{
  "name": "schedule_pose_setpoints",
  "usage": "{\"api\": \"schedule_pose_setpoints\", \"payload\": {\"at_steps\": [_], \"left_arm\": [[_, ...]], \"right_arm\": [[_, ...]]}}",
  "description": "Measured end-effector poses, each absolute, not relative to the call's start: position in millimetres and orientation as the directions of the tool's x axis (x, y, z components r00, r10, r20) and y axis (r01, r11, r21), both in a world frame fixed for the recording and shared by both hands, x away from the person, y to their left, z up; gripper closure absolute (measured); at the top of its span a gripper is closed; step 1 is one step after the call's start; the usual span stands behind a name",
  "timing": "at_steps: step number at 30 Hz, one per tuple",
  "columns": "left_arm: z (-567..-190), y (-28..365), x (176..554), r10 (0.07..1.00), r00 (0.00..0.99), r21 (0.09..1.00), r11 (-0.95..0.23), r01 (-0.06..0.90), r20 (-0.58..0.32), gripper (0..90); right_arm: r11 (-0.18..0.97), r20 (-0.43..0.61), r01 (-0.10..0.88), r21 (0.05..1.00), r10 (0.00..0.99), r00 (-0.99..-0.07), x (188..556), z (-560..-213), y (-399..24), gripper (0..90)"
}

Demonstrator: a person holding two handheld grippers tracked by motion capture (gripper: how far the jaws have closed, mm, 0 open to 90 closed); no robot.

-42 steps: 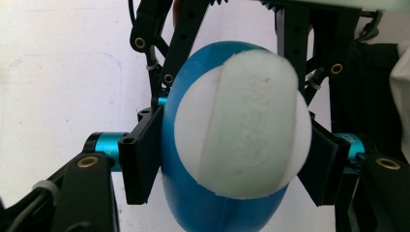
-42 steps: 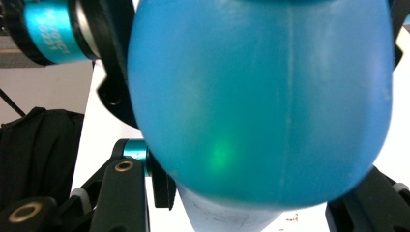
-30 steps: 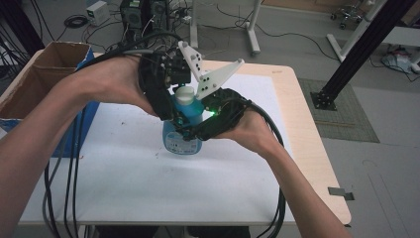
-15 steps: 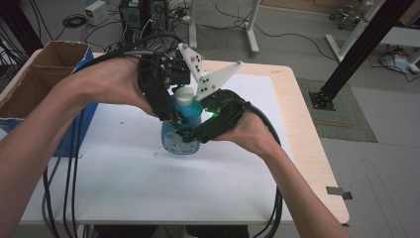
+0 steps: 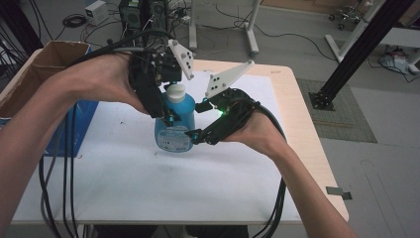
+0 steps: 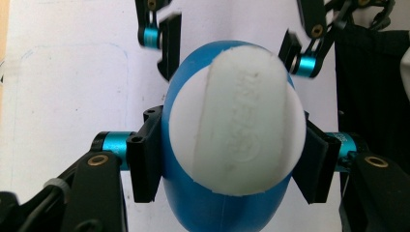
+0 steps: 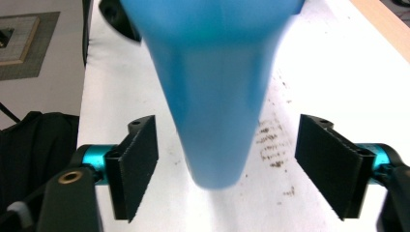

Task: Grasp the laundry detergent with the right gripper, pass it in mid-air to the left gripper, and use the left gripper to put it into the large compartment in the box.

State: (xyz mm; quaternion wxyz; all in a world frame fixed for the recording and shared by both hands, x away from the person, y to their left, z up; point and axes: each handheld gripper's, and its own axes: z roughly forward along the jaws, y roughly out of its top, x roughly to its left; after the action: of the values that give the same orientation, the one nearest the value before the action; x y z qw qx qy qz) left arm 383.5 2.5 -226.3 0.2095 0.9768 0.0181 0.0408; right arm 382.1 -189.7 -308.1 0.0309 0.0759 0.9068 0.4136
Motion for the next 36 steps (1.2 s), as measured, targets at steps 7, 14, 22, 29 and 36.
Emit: {"api": "schedule_pose_setpoints", "payload": {"at_steps": [7,14,22,29,36], "left_arm": [[-214.0,18.7,386.8,0.094,0.993,0.394,-0.917,0.060,0.067,37.9],[-194.8,35.3,391.0,0.149,0.985,0.364,-0.925,0.110,0.081,37.9],[-164.5,59.7,395.6,0.200,0.975,0.349,-0.924,0.154,0.099,37.9],[-130.1,85.5,399.1,0.269,0.958,0.342,-0.913,0.221,0.102,37.9],[-95.3,123.8,404.0,0.352,0.928,0.343,-0.892,0.293,0.124,37.9]], "right_arm": [[0.679,0.000,0.153,0.718,0.220,-0.976,380.6,-305.7,-212.3,22.3],[0.763,-0.032,0.204,0.613,0.283,-0.959,381.2,-303.6,-236.1,15.8],[0.775,-0.053,0.263,0.574,0.356,-0.933,383.7,-299.4,-260.2,13.7],[0.806,-0.076,0.302,0.509,0.391,-0.917,386.3,-303.8,-271.5,13.7],[0.808,-0.092,0.329,0.488,0.423,-0.901,387.3,-305.7,-278.3,13.5]]}}
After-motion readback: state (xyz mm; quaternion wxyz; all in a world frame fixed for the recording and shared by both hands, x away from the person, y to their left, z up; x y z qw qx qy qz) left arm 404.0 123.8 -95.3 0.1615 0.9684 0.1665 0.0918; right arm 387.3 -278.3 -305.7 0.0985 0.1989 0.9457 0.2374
